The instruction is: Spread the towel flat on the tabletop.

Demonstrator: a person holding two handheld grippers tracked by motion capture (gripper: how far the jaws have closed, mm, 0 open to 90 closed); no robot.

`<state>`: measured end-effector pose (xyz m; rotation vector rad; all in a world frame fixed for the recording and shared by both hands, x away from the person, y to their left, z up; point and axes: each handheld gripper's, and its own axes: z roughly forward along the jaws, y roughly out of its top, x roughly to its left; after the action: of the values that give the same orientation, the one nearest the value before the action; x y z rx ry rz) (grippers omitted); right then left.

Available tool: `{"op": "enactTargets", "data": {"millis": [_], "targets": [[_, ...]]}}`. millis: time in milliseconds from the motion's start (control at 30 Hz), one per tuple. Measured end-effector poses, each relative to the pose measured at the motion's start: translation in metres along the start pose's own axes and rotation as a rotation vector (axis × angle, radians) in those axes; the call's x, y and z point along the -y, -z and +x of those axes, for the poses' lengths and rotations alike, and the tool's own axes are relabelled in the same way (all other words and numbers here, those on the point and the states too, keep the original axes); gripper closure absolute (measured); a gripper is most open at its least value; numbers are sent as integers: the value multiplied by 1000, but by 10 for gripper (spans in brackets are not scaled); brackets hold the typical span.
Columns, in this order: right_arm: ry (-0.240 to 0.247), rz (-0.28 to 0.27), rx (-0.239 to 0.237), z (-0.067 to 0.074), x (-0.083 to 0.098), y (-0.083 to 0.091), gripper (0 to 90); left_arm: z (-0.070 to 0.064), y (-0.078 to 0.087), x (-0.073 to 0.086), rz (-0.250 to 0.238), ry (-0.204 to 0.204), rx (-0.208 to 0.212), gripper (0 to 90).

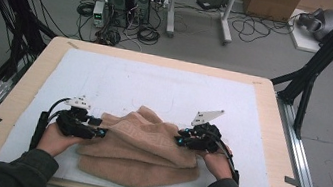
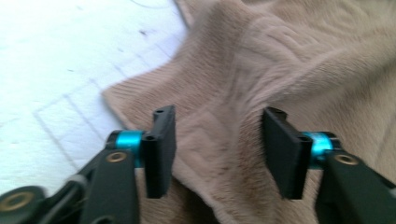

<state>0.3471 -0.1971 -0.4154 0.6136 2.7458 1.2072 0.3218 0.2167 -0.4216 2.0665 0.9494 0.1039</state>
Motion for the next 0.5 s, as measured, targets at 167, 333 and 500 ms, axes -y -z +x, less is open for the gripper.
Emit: {"op": "enactTargets", "data": {"millis": [167, 333, 500], "targets": [[55, -28, 66, 4, -10, 18, 810, -4, -17, -1, 73, -40, 51, 752], [88, -69, 116, 4, -21, 41, 829, -13, -11, -6, 21, -70, 9, 839], [83, -94, 127, 0, -25, 50, 834, -22, 3, -15, -61, -91, -35, 847]]}}
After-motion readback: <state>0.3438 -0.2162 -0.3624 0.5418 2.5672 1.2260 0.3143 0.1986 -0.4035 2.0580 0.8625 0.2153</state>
